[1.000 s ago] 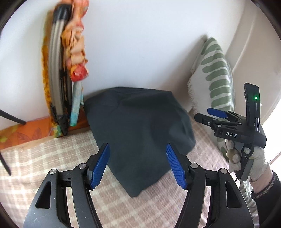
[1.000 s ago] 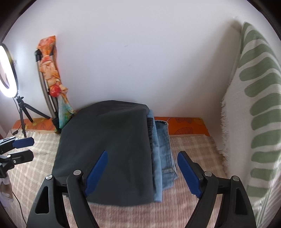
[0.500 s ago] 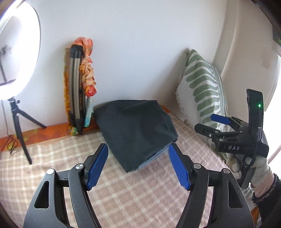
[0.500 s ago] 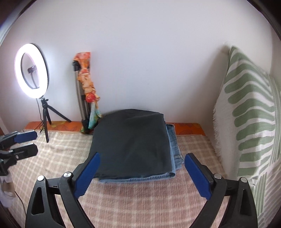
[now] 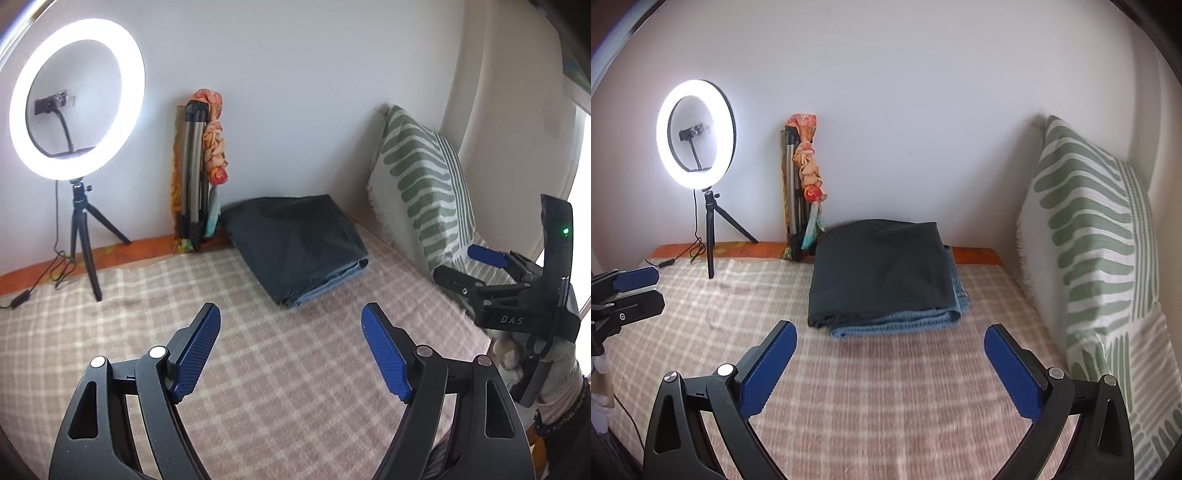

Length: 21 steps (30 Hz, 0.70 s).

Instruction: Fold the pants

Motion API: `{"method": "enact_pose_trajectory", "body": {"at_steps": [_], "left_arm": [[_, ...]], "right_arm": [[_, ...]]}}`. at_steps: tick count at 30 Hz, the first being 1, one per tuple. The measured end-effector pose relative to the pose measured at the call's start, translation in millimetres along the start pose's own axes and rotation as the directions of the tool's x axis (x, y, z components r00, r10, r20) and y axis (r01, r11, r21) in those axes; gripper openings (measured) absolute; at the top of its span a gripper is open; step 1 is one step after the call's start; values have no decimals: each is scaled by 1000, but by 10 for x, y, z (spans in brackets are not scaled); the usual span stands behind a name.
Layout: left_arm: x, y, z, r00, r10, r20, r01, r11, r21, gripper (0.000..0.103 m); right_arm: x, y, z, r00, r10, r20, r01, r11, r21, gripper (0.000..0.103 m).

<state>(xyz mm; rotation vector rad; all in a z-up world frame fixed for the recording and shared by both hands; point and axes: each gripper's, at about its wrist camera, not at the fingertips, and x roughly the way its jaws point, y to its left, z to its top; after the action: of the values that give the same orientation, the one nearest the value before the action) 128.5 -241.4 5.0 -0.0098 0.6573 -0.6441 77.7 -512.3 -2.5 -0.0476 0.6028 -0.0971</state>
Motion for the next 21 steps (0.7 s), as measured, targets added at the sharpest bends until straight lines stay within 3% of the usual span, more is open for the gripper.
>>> {"method": "enact_pose_trajectory", "body": {"at_steps": [11, 21], "left_arm": [[-374, -2, -672, 998, 42, -40, -43, 999, -22, 80], [-570, -2, -978, 994, 95, -57, -96, 995, -23, 80]], "right_arm": [[-418, 237, -596, 1000, 10, -2, -10, 996, 90, 103], [-635, 308, -878, 1000, 7, 3, -8, 984, 178, 103]]}}
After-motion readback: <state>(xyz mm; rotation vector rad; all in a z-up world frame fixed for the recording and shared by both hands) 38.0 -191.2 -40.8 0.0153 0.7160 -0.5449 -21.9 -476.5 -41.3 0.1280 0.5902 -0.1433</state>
